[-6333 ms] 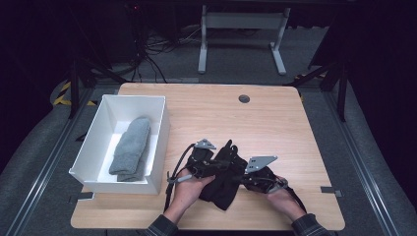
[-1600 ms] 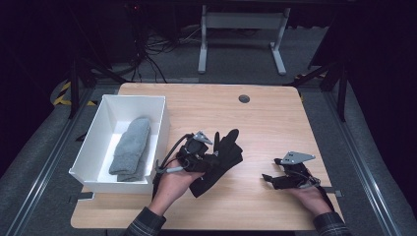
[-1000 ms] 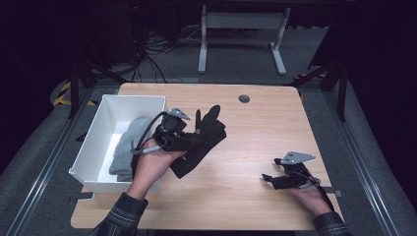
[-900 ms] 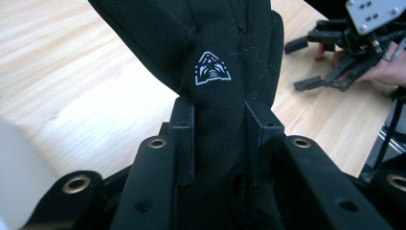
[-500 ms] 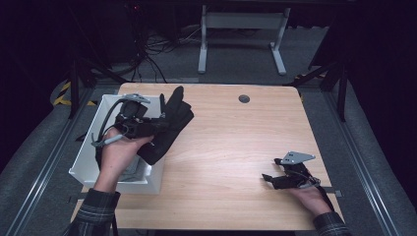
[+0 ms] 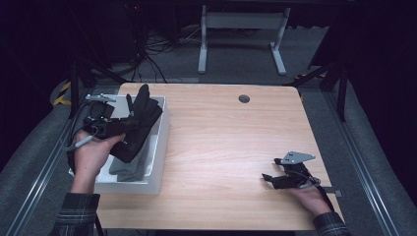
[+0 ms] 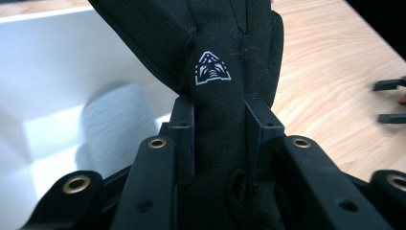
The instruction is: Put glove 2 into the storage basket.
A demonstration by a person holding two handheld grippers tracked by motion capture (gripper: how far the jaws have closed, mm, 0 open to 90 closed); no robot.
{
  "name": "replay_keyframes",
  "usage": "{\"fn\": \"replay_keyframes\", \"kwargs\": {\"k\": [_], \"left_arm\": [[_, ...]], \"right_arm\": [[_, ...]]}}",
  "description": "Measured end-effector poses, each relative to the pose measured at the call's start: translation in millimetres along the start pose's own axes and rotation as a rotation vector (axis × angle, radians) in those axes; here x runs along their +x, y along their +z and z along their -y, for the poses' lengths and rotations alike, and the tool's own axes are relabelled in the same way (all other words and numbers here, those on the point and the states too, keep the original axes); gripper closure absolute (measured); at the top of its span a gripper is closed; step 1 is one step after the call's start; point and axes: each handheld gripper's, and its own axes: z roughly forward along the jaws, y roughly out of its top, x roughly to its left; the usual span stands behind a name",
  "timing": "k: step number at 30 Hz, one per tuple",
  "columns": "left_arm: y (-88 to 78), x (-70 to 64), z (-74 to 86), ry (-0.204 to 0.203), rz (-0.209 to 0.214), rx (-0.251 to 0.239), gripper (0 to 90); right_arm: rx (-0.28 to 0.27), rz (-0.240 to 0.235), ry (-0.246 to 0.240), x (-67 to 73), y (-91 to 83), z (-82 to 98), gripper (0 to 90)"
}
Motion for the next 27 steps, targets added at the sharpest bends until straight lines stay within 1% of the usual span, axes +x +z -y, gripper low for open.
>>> {"fn": "replay_keyframes", "kwargs": {"k": [2, 3, 5, 8, 9, 13, 15, 17, 23, 25, 27], "left_arm": [[3.0, 6.3, 4.1, -0.007, -0.018, 0.016, 69.5], [4.5, 8.1, 5.8, -0.017, -0.026, 0.021, 69.5], [9.3, 13.7, 9.8, -0.032, -0.032, 0.032, 69.5], [17.8, 20.6, 16.2, -0.049, -0.046, 0.053, 69.5], [23.6, 24.0, 20.3, -0.059, -0.052, 0.063, 69.4], [35.5, 30.1, 26.9, -0.084, -0.054, 0.086, 69.4], [42.7, 33.0, 29.4, -0.088, -0.050, 0.100, 69.2], [48.9, 35.3, 31.0, -0.093, -0.057, 0.111, 68.9], [62.2, 39.3, 36.5, -0.107, -0.064, 0.127, 67.3], [66.2, 40.6, 38.6, -0.105, -0.071, 0.136, 65.2], [69.1, 40.6, 39.9, -0.100, -0.088, 0.135, 60.0]], "right_arm": [[0.000, 0.000, 0.001, 0.0, 0.0, 0.0, 20.6], [0.000, 0.000, 0.000, 0.0, 0.0, 0.0, 20.6], [0.000, 0.001, 0.000, 0.0, 0.0, 0.0, 20.6], [0.000, 0.002, 0.000, 0.0, 0.0, 0.0, 20.7], [-0.001, 0.001, 0.001, 0.0, 0.0, 0.0, 20.7], [-0.002, 0.002, 0.000, -0.1, 0.0, 0.0, 20.8], [-0.002, 0.002, 0.000, -0.2, 0.1, 0.0, 20.9], [-0.002, 0.002, 0.000, -0.1, 0.0, 0.0, 20.9], [-0.002, 0.002, 0.000, -0.1, 0.0, 0.0, 20.9], [-0.002, 0.002, 0.000, -0.2, 0.0, 0.0, 20.9], [-0.002, 0.002, 0.000, -0.1, 0.0, 0.0, 20.9]]}}
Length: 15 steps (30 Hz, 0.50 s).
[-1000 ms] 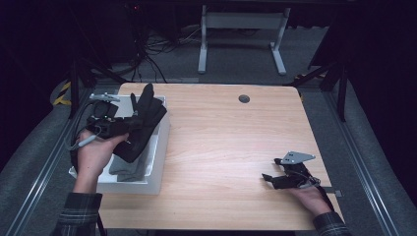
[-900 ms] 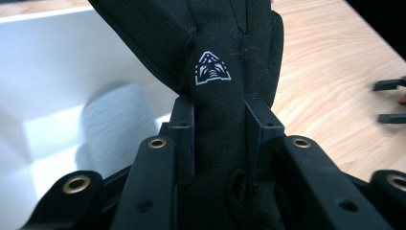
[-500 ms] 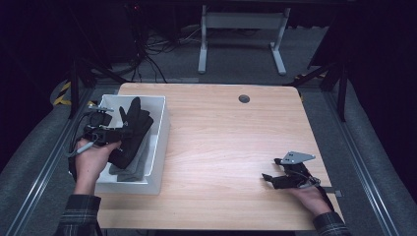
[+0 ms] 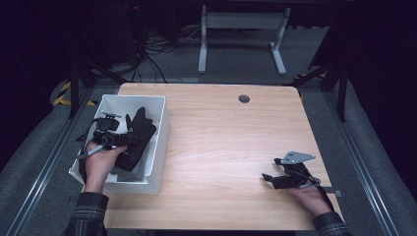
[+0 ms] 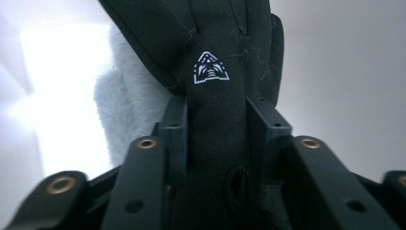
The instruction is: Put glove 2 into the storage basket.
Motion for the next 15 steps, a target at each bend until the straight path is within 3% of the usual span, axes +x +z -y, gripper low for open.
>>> {"fn": "replay_keyframes", "kwargs": {"k": [4, 7, 11, 15], "left_arm": [[1.8, -0.7, -0.4, 0.007, -0.048, -0.004, 43.1], [-0.2, -0.4, -1.2, 0.017, -0.060, -0.014, 29.1], [-2.6, -0.1, -1.9, 0.023, -0.068, -0.027, 19.5], [-7.4, -0.4, -3.8, 0.031, -0.075, -0.047, 16.1]], "right_arm": [[0.000, 0.000, 0.000, 0.0, 0.0, 0.0, 20.9], [0.000, 0.000, 0.000, 0.0, 0.0, 0.0, 20.9], [0.000, 0.000, 0.000, 0.0, 0.0, 0.0, 20.9], [0.001, -0.001, 0.002, 0.1, -0.1, 0.0, 20.9]]}}
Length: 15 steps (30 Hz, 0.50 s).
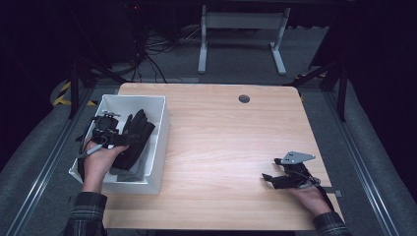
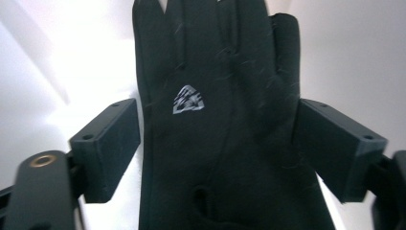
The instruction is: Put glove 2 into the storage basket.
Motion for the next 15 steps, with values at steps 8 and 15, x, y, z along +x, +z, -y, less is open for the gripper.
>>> {"fn": "replay_keyframes", "kwargs": {"k": [8, 15], "left_arm": [[-12.2, -5.8, -5.7, 0.016, 0.014, -0.041, 15.3], [-25.6, -25.3, -21.2, 0.066, 0.062, -0.074, 15.3]], "right_arm": [[0.000, 0.000, 0.000, 0.0, 0.0, 0.0, 20.9], [0.000, -0.001, 0.001, -0.2, -0.6, 0.5, 20.9]]}}
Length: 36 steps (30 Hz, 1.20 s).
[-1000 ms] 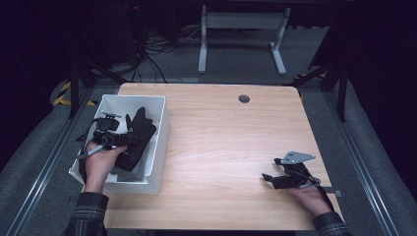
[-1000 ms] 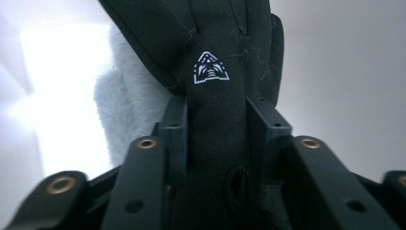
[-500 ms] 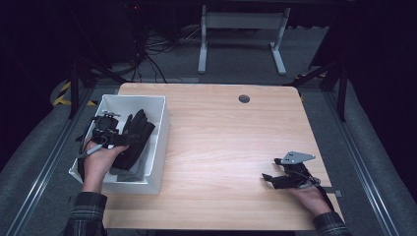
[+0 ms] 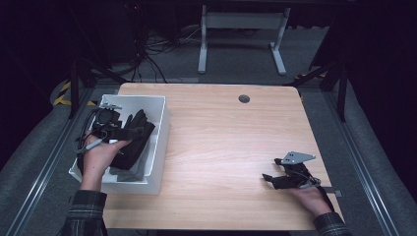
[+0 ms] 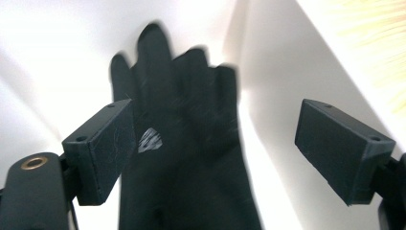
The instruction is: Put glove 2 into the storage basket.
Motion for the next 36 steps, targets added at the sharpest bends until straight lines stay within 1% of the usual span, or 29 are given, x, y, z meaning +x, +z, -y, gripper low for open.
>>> {"fn": "replay_keyframes", "kwargs": {"k": [1, 3, 5, 7, 9, 14, 15, 17, 18, 19, 20, 23, 25, 26, 27, 28, 31, 33, 36], "left_arm": [[-0.4, -2.7, -1.9, 0.011, 0.007, -0.003, 15.3], [-1.0, -14.3, -7.2, 0.035, 0.032, -0.010, 15.3], [0.1, -24.5, -11.2, 0.059, 0.041, -0.009, 15.3], [1.8, -33.3, -14.9, 0.082, 0.060, -0.009, 15.3], [4.0, -41.5, -18.3, 0.100, 0.072, -0.017, 15.3], [9.5, -62.6, -25.1, 0.138, 0.113, -0.013, 15.3], [9.5, -62.6, -25.1, 0.138, 0.113, -0.013, 15.3], [11.4, -72.8, -27.4, 0.161, 0.131, -0.014, 15.3], [12.8, -81.4, -28.8, 0.166, 0.155, -0.024, 15.3], [12.8, -81.4, -28.8, 0.166, 0.155, -0.024, 15.3], [13.5, -85.0, -29.6, 0.172, 0.164, -0.027, 15.3], [16.5, -100.1, -30.6, 0.191, 0.196, -0.028, 15.3], [18.4, -108.1, -30.6, 0.209, 0.209, -0.032, 15.3], [19.8, -113.6, -30.1, 0.210, 0.219, -0.036, 15.3], [19.8, -113.6, -30.1, 0.210, 0.219, -0.036, 15.3], [22.2, -120.8, -29.7, 0.224, 0.228, -0.036, 15.3], [28.1, -134.6, -27.1, 0.244, 0.251, -0.033, 15.3], [31.7, -141.5, -25.2, 0.248, 0.268, -0.032, 15.3], [38.6, -151.4, -21.6, 0.266, 0.279, -0.023, 15.3]], "right_arm": [[0.000, 0.000, 0.000, 0.0, 0.0, 0.0, 20.9], [0.000, 0.000, 0.000, 0.1, 0.0, 0.0, 20.8], [0.001, 0.002, 0.000, 0.2, 0.0, 0.0, 20.6], [0.001, 0.001, 0.000, 0.2, 0.1, 0.0, 20.3], [0.003, 0.002, 0.000, 0.3, 0.0, -0.1, 20.1], [0.004, 0.004, -0.001, 0.6, 0.1, -0.1, 19.6], [0.004, 0.004, -0.001, 0.6, 0.1, -0.1, 19.6], [0.004, 0.004, -0.001, 0.6, 0.1, -0.1, 19.5], [0.005, 0.004, -0.003, 0.5, 0.1, -0.1, 19.4], [0.004, 0.004, -0.001, 0.6, 0.1, -0.1, 19.3], [0.004, 0.004, -0.001, 0.6, 0.1, -0.1, 19.3], [0.005, 0.003, -0.003, 0.6, 0.1, -0.1, 19.1], [0.005, 0.002, -0.004, 0.6, 0.1, -0.1, 19.0], [0.005, 0.002, -0.004, 0.6, 0.2, -0.1, 18.9], [0.005, 0.002, -0.004, 0.6, 0.2, -0.1, 19.0], [0.005, 0.002, -0.004, 0.6, 0.1, -0.1, 18.9], [0.005, 0.002, -0.004, 0.6, 0.2, -0.1, 18.9], [0.005, 0.002, -0.004, 0.6, 0.2, -0.1, 18.9], [0.005, 0.002, -0.004, 0.6, 0.2, -0.1, 18.9]]}}
